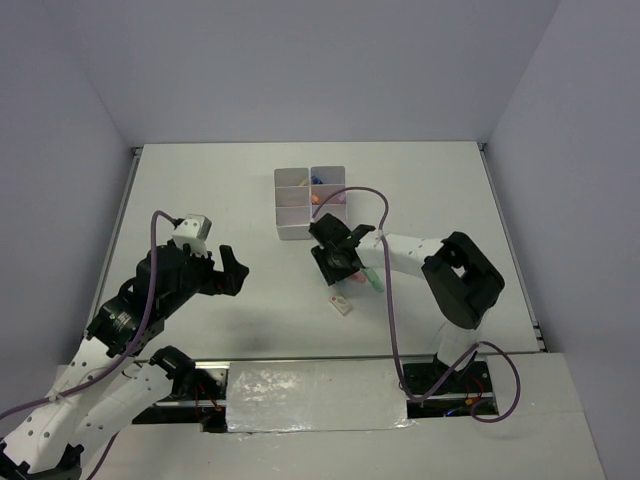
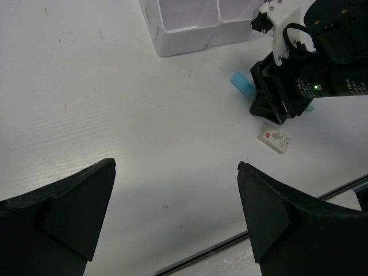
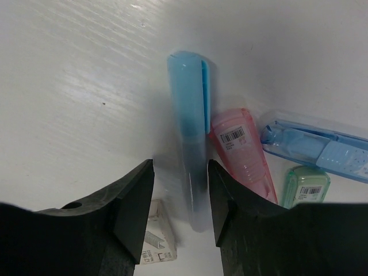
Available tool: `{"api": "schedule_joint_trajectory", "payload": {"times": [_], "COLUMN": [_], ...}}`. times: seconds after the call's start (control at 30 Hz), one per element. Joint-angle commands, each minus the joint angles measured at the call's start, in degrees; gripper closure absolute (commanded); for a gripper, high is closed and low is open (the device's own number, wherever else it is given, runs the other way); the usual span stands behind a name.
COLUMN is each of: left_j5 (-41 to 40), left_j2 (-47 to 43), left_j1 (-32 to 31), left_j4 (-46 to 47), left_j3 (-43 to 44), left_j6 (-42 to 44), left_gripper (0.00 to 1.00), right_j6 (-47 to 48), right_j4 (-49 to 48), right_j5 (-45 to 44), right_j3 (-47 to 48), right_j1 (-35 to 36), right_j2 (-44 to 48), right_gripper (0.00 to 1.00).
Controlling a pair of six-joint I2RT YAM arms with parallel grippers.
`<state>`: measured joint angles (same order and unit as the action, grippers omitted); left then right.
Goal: Sort the stationery into containers
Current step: Pick up the pen from the center of the board.
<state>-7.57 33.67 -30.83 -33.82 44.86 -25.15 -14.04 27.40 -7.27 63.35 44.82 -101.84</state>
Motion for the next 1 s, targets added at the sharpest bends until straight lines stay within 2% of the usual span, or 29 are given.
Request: {"api": "schedule_joint_trajectory", "payload": {"times": [0.0, 0.17, 0.27, 0.33, 0.43, 0.53, 0.57, 0.67, 0.7, 0.73, 0.8, 0.97], "left_j5": [1.16, 1.51, 1.42, 1.33, 1.86, 7.21, 12.88, 19.94, 24.06, 25.84, 29.7, 34.9], "left_j2": [-0.27, -0.36, -0.36, -0.36, -0.01, -0.09, -0.36, -0.45, -0.1, 1.38, 4.36, 7.64], "left_j1": [0.07, 0.07, 0.07, 0.07, 0.07, 0.07, 0.07, -0.02, -0.11, -0.11, -0.2, -0.64], "left_j4": [2.89, 2.97, 2.97, 2.97, 4.64, 12.96, 20.91, 35.09, 45.15, 49.25, 56.2, 63.61], "left_j3": [-0.04, -0.12, 0.05, 0.31, -0.74, -4.42, -5.74, -11.19, -13.55, -14.36, -14.45, -13.84], "left_j6": [1.77, 1.86, 1.77, 1.07, -3.49, -9.73, -12.44, -16.59, -18.17, -18.79, -19.5, -19.15], "left_gripper": [0.01, 0.01, 0.01, 0.01, 0.01, 0.01, 0.01, 0.01, 0.01, 0.01, 0.02, 0.03], "right_j6": [-0.2, 0.24, 0.86, 1.12, 1.47, 1.48, 1.21, -1.24, -1.77, -2.73, -3.79, -8.8], "right_j4": [-1.65, -3.31, -4.19, -4.37, -6.56, -10.77, -14.7, -20.96, -25.59, -27.12, -32.04, -41.27], "right_j5": [-0.02, 1.46, 1.73, 1.73, 1.46, 4.1, 4.71, 8.66, 11.98, 13.41, 16.65, 26.95], "right_j3": [-1.12, -2.79, -3.24, -2.89, -3.15, -4.55, -5.42, -10.6, -13.66, -15.09, -18.51, -23.62], "right_j1": [-0.7, -1.31, -1.22, -1.22, -1.22, -0.96, -0.79, -0.08, 0.35, 0.62, 0.88, 2.46], "right_j2": [-1.43, -1.96, -2.48, -2.83, -1.0, 5.32, 10.21, 17.88, 22.78, 25.0, 31.86, 44.61], "right_gripper": [0.5, 0.51, 0.68, 0.99, 1.0, 1.0, 1.0, 1.0, 1.0, 1.0, 1.0, 1.0]}}
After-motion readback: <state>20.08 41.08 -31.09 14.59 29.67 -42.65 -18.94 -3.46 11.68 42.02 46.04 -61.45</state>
